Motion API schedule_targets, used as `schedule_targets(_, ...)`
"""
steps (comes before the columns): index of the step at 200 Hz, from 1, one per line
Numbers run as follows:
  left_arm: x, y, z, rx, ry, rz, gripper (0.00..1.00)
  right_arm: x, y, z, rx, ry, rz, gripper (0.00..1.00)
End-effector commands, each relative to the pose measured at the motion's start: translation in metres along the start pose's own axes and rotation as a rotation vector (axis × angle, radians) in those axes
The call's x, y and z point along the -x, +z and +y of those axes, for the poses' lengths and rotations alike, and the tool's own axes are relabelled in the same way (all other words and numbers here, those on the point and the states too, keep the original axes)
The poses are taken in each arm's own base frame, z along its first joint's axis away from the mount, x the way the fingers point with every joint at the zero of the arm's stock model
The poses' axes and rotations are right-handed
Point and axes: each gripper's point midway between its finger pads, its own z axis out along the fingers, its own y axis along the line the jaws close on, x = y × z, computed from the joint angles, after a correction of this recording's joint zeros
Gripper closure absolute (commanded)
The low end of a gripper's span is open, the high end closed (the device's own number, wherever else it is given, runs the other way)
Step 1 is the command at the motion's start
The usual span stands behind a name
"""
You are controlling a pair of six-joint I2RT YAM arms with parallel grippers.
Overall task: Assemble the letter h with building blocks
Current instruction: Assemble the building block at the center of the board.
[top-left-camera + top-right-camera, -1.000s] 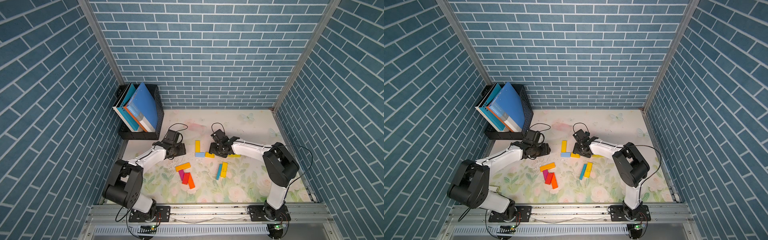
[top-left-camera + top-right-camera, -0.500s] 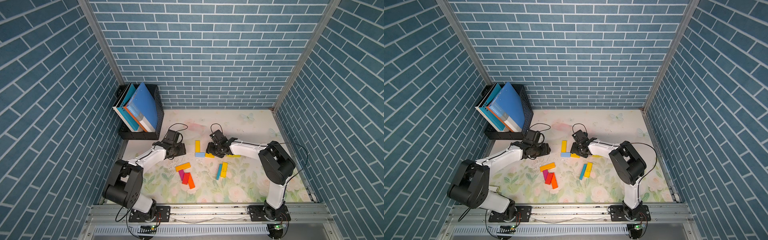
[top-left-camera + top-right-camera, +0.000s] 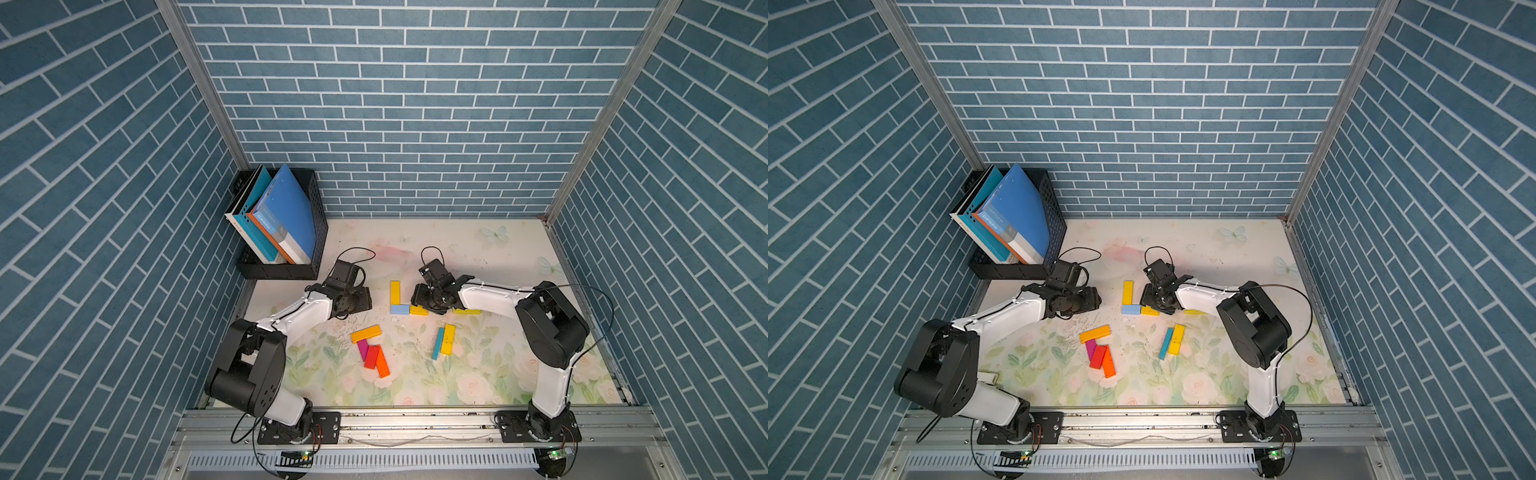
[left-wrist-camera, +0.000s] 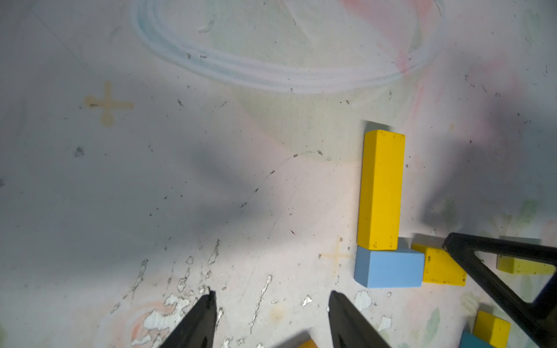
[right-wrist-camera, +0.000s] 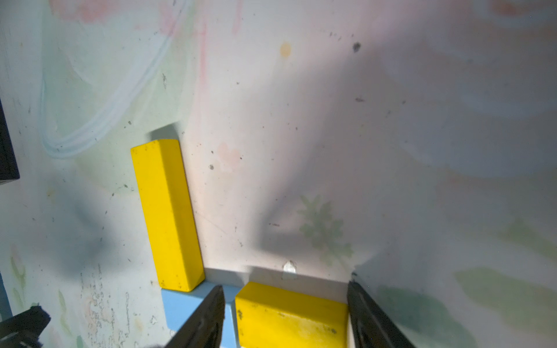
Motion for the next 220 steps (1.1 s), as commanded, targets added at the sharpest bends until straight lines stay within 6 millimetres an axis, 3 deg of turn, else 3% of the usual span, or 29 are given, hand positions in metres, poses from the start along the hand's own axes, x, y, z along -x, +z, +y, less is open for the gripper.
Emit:
schedule_targets(1,-0.006,0.001,0.001,0.001,0.004,0.008,0.35,-0.002,0.007,0.001,-0.011,-0.02,0.012,0.35)
schedule_targets(94,-0.011,0.003,0.003,0.001,0.001,0.018,0.35,0.001,0.007,-0.005,-0.046,-0.035,0.001,0.34)
schedule_targets(128,-0.023,-0.001,0.007,0.031,0.03,0.043,0.32,0.019,-0.025,0.006,-0.024,-0.055,-0.088,0.31)
schedule_targets(151,-0.044,-0.008,0.006,0.078,0.105,0.078,0.28,0.027,-0.054,0.016,-0.003,-0.097,-0.14,0.29)
schedule_targets(180,-0.074,-0.012,0.016,0.166,0.184,0.103,0.23,0.018,-0.074,0.014,-0.008,-0.144,-0.145,0.27)
schedule_targets(220,-0.064,-0.008,0.007,0.264,0.27,0.084,0.2,-0.002,-0.093,0.009,0.025,-0.151,-0.135,0.26)
